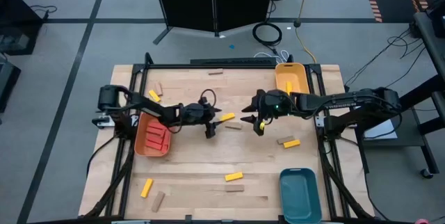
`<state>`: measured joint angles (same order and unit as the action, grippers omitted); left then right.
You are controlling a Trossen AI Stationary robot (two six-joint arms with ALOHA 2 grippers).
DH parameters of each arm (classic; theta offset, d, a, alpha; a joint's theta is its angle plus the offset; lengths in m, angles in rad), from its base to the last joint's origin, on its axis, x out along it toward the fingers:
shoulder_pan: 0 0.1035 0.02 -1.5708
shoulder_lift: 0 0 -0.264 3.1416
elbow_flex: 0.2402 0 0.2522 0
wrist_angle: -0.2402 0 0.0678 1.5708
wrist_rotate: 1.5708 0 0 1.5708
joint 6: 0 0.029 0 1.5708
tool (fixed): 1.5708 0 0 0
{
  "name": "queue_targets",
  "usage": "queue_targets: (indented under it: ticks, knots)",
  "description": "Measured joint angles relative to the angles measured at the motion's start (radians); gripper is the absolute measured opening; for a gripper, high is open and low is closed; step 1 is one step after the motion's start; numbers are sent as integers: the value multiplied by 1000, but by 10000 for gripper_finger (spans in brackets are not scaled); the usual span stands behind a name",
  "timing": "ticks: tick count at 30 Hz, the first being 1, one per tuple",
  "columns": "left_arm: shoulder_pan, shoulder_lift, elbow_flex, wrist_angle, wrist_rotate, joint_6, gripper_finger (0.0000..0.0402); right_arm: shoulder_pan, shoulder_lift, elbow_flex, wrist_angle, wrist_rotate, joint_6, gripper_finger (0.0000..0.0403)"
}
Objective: Sort blocks
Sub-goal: Put the yellow block into the yellow bin
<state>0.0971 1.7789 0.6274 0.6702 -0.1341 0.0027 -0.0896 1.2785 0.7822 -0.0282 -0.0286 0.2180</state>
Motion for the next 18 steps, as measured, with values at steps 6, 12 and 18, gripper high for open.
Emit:
queue_targets:
  ticks: [6,12,18]
  knots:
    - [2,71,47,-4,-26,-67,251,44,0,0,-4,58,-12,168]
    - [0,105,50,-61,-27,-77,251,64,0,0,3,59,-34,168]
    - [-4,111,50,-91,-70,-77,251,75,0,0,6,65,-50,168]
